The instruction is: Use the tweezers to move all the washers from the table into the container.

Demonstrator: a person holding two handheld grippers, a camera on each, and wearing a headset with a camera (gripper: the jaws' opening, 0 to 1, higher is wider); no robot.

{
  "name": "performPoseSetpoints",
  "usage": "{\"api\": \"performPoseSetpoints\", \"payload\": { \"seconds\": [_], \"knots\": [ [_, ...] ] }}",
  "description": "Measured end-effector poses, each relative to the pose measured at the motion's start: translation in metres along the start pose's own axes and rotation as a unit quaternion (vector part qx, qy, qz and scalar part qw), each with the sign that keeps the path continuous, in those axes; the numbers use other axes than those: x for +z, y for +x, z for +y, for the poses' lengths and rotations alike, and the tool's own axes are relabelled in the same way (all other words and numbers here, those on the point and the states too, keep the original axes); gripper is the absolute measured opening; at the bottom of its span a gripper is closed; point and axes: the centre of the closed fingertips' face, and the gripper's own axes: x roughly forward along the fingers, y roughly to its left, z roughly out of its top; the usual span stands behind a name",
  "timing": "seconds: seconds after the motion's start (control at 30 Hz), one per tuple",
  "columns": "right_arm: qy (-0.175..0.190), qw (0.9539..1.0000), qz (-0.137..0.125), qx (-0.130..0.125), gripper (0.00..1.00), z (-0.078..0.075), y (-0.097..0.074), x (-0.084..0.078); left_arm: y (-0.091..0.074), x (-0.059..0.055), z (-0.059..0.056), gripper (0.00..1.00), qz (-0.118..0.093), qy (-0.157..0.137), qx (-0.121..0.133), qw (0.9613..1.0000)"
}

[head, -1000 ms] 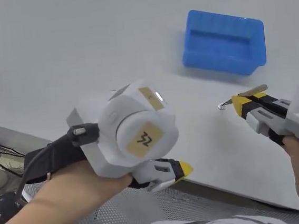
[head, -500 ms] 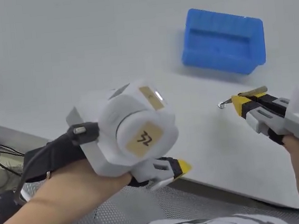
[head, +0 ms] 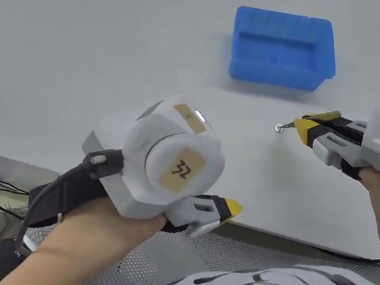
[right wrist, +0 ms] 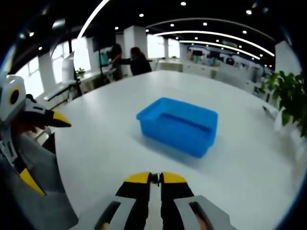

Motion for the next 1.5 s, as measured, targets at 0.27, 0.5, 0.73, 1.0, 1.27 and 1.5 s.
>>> {"api": "performPoseSetpoints", "payload": {
  "seconds": [0.27, 0.5, 0.73, 1.0, 1.27, 1.5],
  "knots": [
    [0.007, 0.9998, 0.015, 0.006, 0.03, 0.0023, -0.0004, -0.0035, 0.0008, -0.0014, 0.0017, 0.96, 0.0, -0.005, 0.001, 1.0],
    [0.01, 0.9997, 0.023, 0.005, 0.03, 0.0008, -0.0053, -0.0034, 0.0007, -0.0002, 0.0009, 0.96, -0.002, -0.004, 0.001, 1.0],
    [0.007, 0.9991, 0.04, 0.011, 0.03, 0.0031, -0.0043, -0.0051, 0.0004, 0.0002, 0.0022, 0.96, -0.005, -0.005, 0.002, 1.0],
    [0.014, 0.998, 0.061, 0.013, 0.03, 0.0007, -0.0035, -0.0053, 0.0012, -0.0014, 0.0038, 0.96, -0.007, -0.01, 0.003, 0.9999],
    [0.009, 0.9955, 0.094, 0.015, 0.03, 0.0018, -0.0023, -0.0043, 0.0027, -0.0016, 0.0038, 0.96, -0.008, -0.007, 0.001, 0.9999],
    [0.018, 0.9921, 0.123, 0.017, 0.03, -0.0016, -0.0017, -0.0039, 0.0035, -0.0014, 0.0041, 0.96, -0.01, -0.011, 0.0, 0.9999]
  ]
}}
